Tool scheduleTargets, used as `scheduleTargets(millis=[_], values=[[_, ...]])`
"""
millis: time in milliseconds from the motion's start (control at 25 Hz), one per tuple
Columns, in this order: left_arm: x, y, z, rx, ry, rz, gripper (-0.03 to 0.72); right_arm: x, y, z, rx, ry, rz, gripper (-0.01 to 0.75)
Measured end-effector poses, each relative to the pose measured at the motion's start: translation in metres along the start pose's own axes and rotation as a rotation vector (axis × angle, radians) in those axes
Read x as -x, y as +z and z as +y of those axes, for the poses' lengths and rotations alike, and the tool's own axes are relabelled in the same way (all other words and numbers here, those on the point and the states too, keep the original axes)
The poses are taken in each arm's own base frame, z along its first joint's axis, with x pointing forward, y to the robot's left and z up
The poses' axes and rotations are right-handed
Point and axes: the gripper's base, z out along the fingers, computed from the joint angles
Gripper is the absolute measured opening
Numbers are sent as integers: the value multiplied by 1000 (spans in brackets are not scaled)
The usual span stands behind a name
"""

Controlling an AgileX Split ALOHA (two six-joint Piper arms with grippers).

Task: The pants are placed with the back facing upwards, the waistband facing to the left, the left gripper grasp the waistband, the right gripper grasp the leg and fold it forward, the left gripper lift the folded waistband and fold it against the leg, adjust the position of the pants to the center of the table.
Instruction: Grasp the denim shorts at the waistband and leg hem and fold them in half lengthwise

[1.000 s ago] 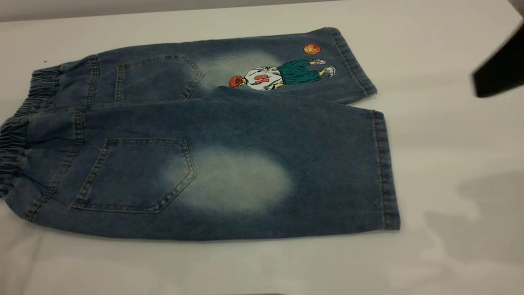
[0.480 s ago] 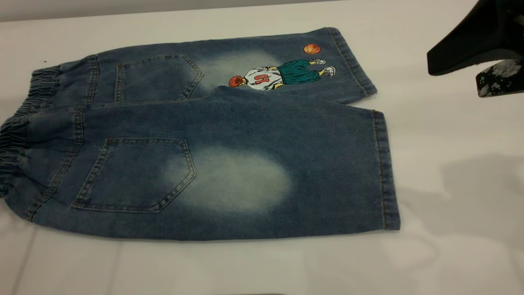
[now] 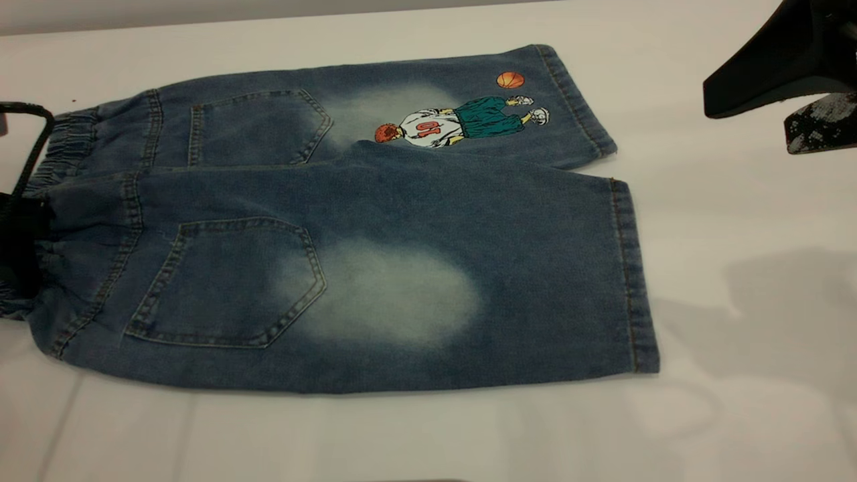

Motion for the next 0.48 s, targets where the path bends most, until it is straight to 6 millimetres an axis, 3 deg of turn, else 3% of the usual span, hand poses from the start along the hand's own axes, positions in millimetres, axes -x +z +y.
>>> scheduleTargets(millis=[360, 480], values=[[5, -22, -5, 1, 35, -27, 464, 1, 0, 0, 2, 16, -9, 531], [4, -18, -5, 1, 41, -17, 464, 1, 0, 0, -1, 17, -12, 531]])
